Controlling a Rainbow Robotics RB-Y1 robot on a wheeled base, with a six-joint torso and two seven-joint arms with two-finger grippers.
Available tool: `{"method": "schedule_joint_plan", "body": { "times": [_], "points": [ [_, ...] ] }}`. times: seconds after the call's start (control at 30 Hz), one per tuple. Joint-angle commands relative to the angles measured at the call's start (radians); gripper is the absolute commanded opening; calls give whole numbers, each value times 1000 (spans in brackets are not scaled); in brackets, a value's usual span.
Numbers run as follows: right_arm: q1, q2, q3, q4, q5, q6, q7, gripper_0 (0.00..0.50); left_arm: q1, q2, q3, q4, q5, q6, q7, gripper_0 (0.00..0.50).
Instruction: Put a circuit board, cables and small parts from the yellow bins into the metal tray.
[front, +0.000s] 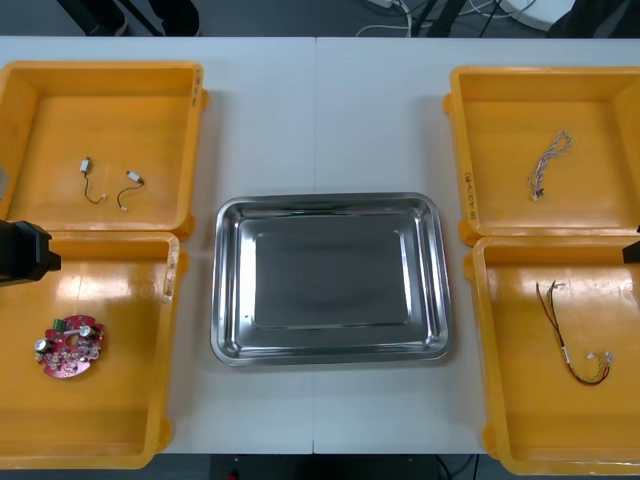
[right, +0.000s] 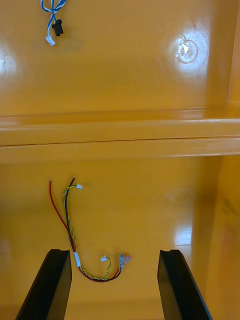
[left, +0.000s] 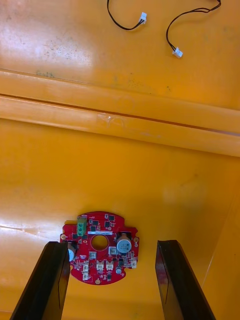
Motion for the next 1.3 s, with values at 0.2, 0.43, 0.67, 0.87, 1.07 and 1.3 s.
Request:
{"method": "schedule_joint_plan", "body": {
  "times": [0.2,0.43,0.67,0.87,1.07,1.3],
  "points": [
    [11,-21,-33,-24,-3,0,5,500,20,43,25,-36,1,7,-84,500],
    [11,-21,-33,-24,-3,0,5,500,20,43,25,-36,1,7,-84,500],
    [11,-21,-33,-24,-3,0,5,500,20,43,25,-36,1,7,-84,500],
    [11,-21,-33,-24,-3,0,5,500,20,43,25,-36,1,7,-84,500],
    [11,-21,-33,-24,-3,0,5,500,20,43,25,-36,1,7,-84,500],
    [11,-21,-33,-24,-3,0,5,500,20,43,25,-36,1,7,-84,500]
  ]
}}
